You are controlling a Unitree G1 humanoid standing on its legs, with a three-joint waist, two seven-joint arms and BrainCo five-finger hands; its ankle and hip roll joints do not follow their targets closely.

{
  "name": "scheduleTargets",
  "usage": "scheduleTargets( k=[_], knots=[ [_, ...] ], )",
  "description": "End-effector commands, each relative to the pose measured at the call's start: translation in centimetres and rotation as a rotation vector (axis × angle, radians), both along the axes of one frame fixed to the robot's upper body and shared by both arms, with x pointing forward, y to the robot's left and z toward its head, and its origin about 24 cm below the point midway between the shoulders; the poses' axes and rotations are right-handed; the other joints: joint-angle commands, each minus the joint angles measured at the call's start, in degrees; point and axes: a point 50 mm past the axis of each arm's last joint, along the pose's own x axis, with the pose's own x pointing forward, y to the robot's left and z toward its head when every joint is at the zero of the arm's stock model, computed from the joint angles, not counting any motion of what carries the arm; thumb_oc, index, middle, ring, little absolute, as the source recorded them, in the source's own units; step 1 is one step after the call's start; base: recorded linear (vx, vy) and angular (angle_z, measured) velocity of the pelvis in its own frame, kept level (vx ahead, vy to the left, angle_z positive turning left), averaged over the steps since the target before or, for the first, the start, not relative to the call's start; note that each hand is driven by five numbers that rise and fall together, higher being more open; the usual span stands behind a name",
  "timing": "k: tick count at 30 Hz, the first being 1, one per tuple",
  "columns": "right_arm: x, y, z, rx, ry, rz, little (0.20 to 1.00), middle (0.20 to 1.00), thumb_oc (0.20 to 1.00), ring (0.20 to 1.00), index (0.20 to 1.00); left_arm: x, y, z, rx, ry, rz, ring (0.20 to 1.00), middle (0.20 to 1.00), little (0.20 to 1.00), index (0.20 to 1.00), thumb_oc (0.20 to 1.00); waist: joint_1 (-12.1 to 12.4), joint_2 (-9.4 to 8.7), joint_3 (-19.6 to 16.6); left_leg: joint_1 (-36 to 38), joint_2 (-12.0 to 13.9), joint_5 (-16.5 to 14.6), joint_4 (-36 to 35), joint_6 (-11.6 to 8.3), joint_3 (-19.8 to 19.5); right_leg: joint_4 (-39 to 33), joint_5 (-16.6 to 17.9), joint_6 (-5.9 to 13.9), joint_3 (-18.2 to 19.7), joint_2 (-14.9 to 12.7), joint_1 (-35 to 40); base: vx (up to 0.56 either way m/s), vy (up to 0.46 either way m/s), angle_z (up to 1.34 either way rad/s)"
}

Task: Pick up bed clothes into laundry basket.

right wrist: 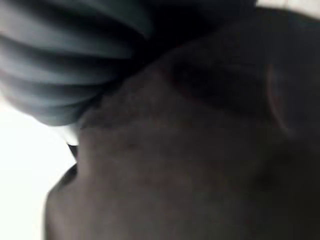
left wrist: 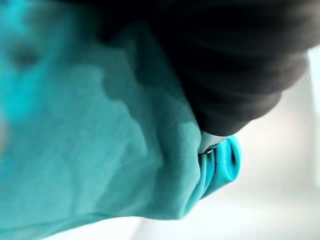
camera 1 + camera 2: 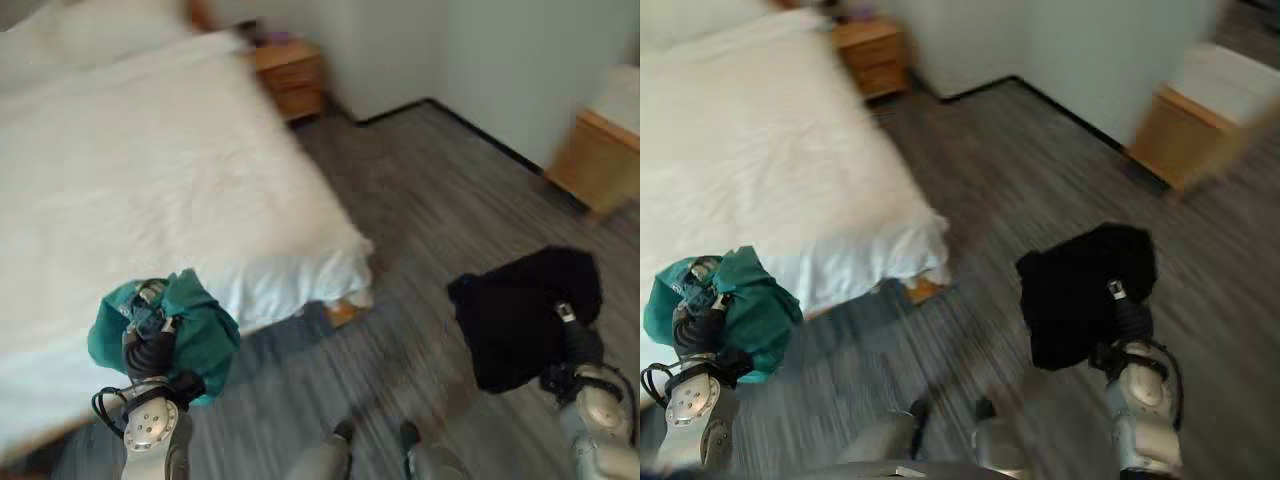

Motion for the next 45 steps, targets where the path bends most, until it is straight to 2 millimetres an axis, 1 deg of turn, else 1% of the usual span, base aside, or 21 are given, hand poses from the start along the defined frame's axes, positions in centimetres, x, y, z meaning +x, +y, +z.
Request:
scheduleTargets(
  k=[1,2,3,4,9,10,11,14,16,18,19,21,31,33,34,35,39,40,41,42,45],
  knots=[
    [-0.4,0.6,2.8,-0.090,-0.113,0.042,0.200,0.200,0.200,0.200,0.200,-1.0,0.0,2.9,0.130,-0.120,-0.053,0.200,0.200,0.200,0.200,0.200,0.2,0.83,-1.6,11.1,8.1,7.5,-19.0,-1.01,15.1,-25.4,22.8,5.22,-2.2,-2.7,-1.0,-0.46,0.441,-2.85],
    [-0.5,1.2,2.4,-0.070,-0.115,0.049,0.200,0.200,0.200,0.200,0.200,-0.8,0.3,3.1,0.146,-0.111,-0.067,0.200,0.200,0.200,0.200,0.200,1.0,0.90,0.2,11.7,9.8,8.3,-19.4,-0.68,20.9,-19.6,21.9,5.72,-9.6,-4.0,-4.8,-0.36,0.346,-3.09],
    [-0.6,1.6,2.2,-0.062,-0.116,0.059,0.200,0.200,0.200,0.200,0.200,-0.8,0.5,3.2,0.156,-0.106,-0.064,0.200,0.200,0.200,0.200,0.200,1.6,1.25,0.7,12.0,10.4,8.5,-19.4,-0.67,23.3,-17.8,20.4,4.57,-16.5,-5.9,-4.2,-0.33,0.234,-3.43],
    [-0.5,1.8,1.9,-0.056,-0.103,0.062,0.200,0.200,0.200,0.200,0.200,-0.9,0.7,3.2,0.140,-0.116,-0.051,0.200,0.200,0.200,0.200,0.200,2.2,1.60,0.8,12.3,11.4,9.0,-19.5,-0.94,27.9,-14.9,19.0,2.88,-27.1,-9.5,-2.4,-0.17,0.178,-2.40],
    [-0.3,1.7,1.7,-0.063,-0.088,0.062,0.200,0.200,0.200,0.200,0.200,-1.4,0.8,2.7,0.107,-0.101,-0.030,0.200,0.200,0.200,0.200,0.200,3.7,0.71,-0.6,12.7,11.9,9.3,-20.1,-0.81,34.2,-15.4,18.2,2.49,-33.1,-8.2,0.6,-0.06,0.030,-1.65],
    [-0.3,1.7,1.5,-0.058,-0.084,0.056,0.200,0.200,0.200,0.200,0.200,-1.6,0.9,2.7,0.110,-0.098,-0.025,0.200,0.200,0.200,0.200,0.200,4.4,0.05,-1.1,12.8,11.9,8.7,-19.7,-1.29,36.2,-18.3,17.9,2.39,-36.6,-8.1,2.1,0.02,-0.224,-0.75],
    [-0.2,1.7,1.0,-0.044,-0.059,0.065,0.200,0.200,0.200,0.200,0.200,-1.5,0.5,2.2,0.070,-0.104,-0.027,0.200,0.200,0.200,0.200,0.200,4.5,-0.89,-1.3,12.2,12.7,8.1,-17.2,-1.82,36.5,-23.0,18.4,1.61,-32.9,-5.2,3.5,0.08,-0.287,-0.22],
    [0.0,1.8,1.2,-0.032,-0.066,0.085,0.200,0.200,0.200,0.200,0.200,-1.3,-0.1,1.7,0.008,-0.110,-0.048,0.200,0.200,0.200,0.200,0.200,4.6,-1.46,-0.9,10.7,13.7,6.0,-11.3,-2.21,36.0,-24.4,17.5,0.75,-33.0,-4.4,4.7,0.07,-0.194,0.34],
    [-0.5,1.3,1.0,-0.032,-0.048,0.071,0.200,0.200,0.200,0.200,0.200,-0.8,-1.1,0.5,-0.033,-0.067,-0.090,0.200,0.200,0.200,0.200,0.200,5.4,-2.56,1.1,5.7,13.0,5.0,0.5,-2.58,31.7,-26.5,17.0,-1.29,-31.3,-3.6,7.2,0.05,-0.180,0.62],
    [-0.4,1.3,0.6,0.009,-0.049,0.062,0.200,0.200,0.200,0.200,0.200,-0.5,-2.1,-0.6,-0.108,-0.051,-0.122,0.200,0.200,0.200,0.200,0.200,6.0,-2.82,0.8,2.7,10.4,6.3,-3.8,-2.59,27.0,-29.3,17.5,-0.94,-31.2,-3.6,8.9,0.16,-0.031,0.69],
    [-0.6,1.3,0.4,0.011,-0.038,0.061,0.200,0.200,0.200,0.200,0.200,-0.9,-1.9,-0.8,-0.073,-0.019,-0.124,0.200,0.200,0.200,0.200,0.200,6.4,-2.64,0.2,2.3,10.8,9.0,-8.1,-3.04,27.0,-30.4,17.6,-0.46,-31.4,-3.3,9.9,0.23,0.036,0.32],
    [-0.9,1.3,0.1,-0.004,-0.011,0.075,0.200,0.200,0.200,0.200,0.200,-1.4,-1.5,-0.9,-0.034,0.015,-0.126,0.200,0.200,0.200,0.200,0.200,6.4,-1.90,-0.6,4.3,10.1,9.4,-11.4,-2.65,27.6,-29.5,17.3,-0.01,-31.5,-3.4,9.6,0.21,0.095,0.41],
    [0.2,3.0,0.0,0.022,-0.021,0.161,0.200,0.200,0.200,0.200,0.200,-2.7,0.6,-0.6,0.007,0.021,-0.020,0.200,0.200,0.200,0.200,0.200,7.1,-0.95,-2.2,10.5,8.2,9.0,-19.5,-0.57,28.6,-29.9,17.2,1.57,-29.1,-5.0,10.1,0.13,0.130,-0.14],
    [0.6,3.3,0.2,0.013,-0.031,0.176,0.200,0.200,0.200,0.200,0.200,-2.7,1.0,-0.6,0.001,0.021,0.005,0.200,0.200,0.200,0.200,0.200,7.7,-0.24,-2.1,11.2,7.9,8.2,-19.5,0.61,28.9,-23.8,16.8,2.40,-29.1,-7.0,8.4,0.12,0.211,-0.24],
    [0.8,3.4,0.5,0.010,-0.041,0.184,0.200,0.200,0.200,0.200,0.200,-2.6,1.3,-0.4,0.008,0.019,0.013,0.200,0.200,0.200,0.200,0.200,7.9,0.27,-1.2,12.0,7.6,7.4,-19.5,1.67,29.6,-16.0,17.7,3.38,-29.4,-9.2,5.2,0.09,0.272,-0.16],
    [0.9,3.6,0.5,0.015,-0.048,0.190,0.200,0.200,0.200,0.200,0.200,-2.6,1.5,-0.3,0.016,0.019,0.017,0.200,0.200,0.200,0.200,0.200,7.6,0.70,-0.1,12.7,7.2,6.8,-19.6,2.66,30.5,-8.3,20.9,4.82,-28.9,-10.9,1.8,0.02,0.196,-0.22],
    [0.8,4.2,0.1,0.027,-0.035,0.199,0.200,0.200,0.200,0.200,0.200,-2.2,1.8,0.3,0.067,0.021,0.013,0.200,0.200,0.200,0.200,0.200,6.1,2.95,1.9,15.8,7.2,6.0,-20.5,3.96,31.4,4.0,26.4,5.69,-29.6,-13.7,-5.7,0.15,0.231,-0.26],
    [0.4,4.1,-0.3,0.035,-0.018,0.196,0.200,0.200,0.200,0.200,0.200,-1.9,1.7,0.9,0.088,0.003,0.011,0.200,0.200,0.200,0.200,0.200,4.4,3.12,2.4,18.3,6.9,4.8,-21.1,3.62,31.5,2.4,25.3,5.40,-30.6,-13.4,-10.5,0.55,0.095,0.03],
    [0.1,3.8,-0.3,0.044,-0.017,0.180,0.200,0.200,0.200,0.200,0.200,-1.5,1.7,1.5,0.091,-0.031,0.009,0.200,0.200,0.200,0.200,0.200,2.5,2.83,2.7,21.1,6.4,2.4,-21.1,2.89,29.8,-4.9,24.0,4.70,-31.0,-10.8,-12.5,0.80,-0.073,0.13],
    [0.0,3.4,-0.2,0.050,-0.034,0.149,0.200,0.200,0.200,0.200,0.200,-0.8,1.7,2.1,0.092,-0.055,0.007,0.200,0.200,0.200,0.200,0.200,0.3,1.93,2.5,24.4,6.7,0.0,-21.3,1.46,27.8,-18.4,26.0,5.02,-31.5,-8.0,-14.4,0.75,-0.191,0.58],
    [-0.3,3.1,-0.2,0.053,-0.037,0.129,0.200,0.200,0.200,0.200,0.200,-0.5,1.6,2.2,0.106,-0.054,-0.002,0.200,0.200,0.200,0.200,0.200,-1.1,1.45,1.4,27.5,7.9,-2.6,-21.3,-0.14,26.2,-29.0,29.5,6.13,-32.8,-8.0,-14.8,0.66,-0.200,0.83]
  ],
)
